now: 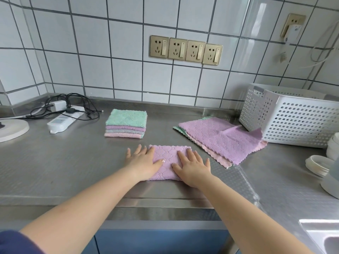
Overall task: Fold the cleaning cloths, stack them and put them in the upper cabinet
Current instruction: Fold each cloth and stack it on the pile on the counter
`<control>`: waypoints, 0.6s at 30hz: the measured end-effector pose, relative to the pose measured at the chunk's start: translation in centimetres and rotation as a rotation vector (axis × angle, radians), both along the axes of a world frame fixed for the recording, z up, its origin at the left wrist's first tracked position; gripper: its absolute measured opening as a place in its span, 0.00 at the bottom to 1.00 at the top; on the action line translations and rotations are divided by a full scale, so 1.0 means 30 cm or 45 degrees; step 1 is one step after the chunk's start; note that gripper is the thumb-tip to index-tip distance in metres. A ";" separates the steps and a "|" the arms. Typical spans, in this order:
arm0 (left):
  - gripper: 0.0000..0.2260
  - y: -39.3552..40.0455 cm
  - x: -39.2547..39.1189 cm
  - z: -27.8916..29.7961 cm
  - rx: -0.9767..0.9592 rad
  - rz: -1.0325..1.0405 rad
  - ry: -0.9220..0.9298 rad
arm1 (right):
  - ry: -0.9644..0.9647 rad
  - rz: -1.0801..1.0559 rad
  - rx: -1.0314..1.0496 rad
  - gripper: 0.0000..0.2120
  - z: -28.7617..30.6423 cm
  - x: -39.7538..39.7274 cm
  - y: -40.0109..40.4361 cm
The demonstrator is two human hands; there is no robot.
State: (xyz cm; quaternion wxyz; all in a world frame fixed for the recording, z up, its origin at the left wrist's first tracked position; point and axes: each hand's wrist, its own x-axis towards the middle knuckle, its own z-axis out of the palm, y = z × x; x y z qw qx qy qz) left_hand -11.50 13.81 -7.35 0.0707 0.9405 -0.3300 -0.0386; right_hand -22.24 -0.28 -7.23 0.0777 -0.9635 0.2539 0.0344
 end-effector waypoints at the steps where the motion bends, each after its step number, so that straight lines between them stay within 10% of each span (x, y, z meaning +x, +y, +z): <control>1: 0.30 0.000 -0.004 0.003 -0.040 -0.036 -0.013 | -0.004 0.001 -0.003 0.31 -0.001 -0.001 0.001; 7: 0.23 -0.029 -0.011 0.061 -1.008 -0.101 0.560 | -0.030 0.001 -0.005 0.30 -0.006 -0.002 0.003; 18: 0.22 0.028 0.037 0.060 -0.970 -0.204 0.705 | -0.340 -0.022 0.204 0.30 0.015 0.006 -0.012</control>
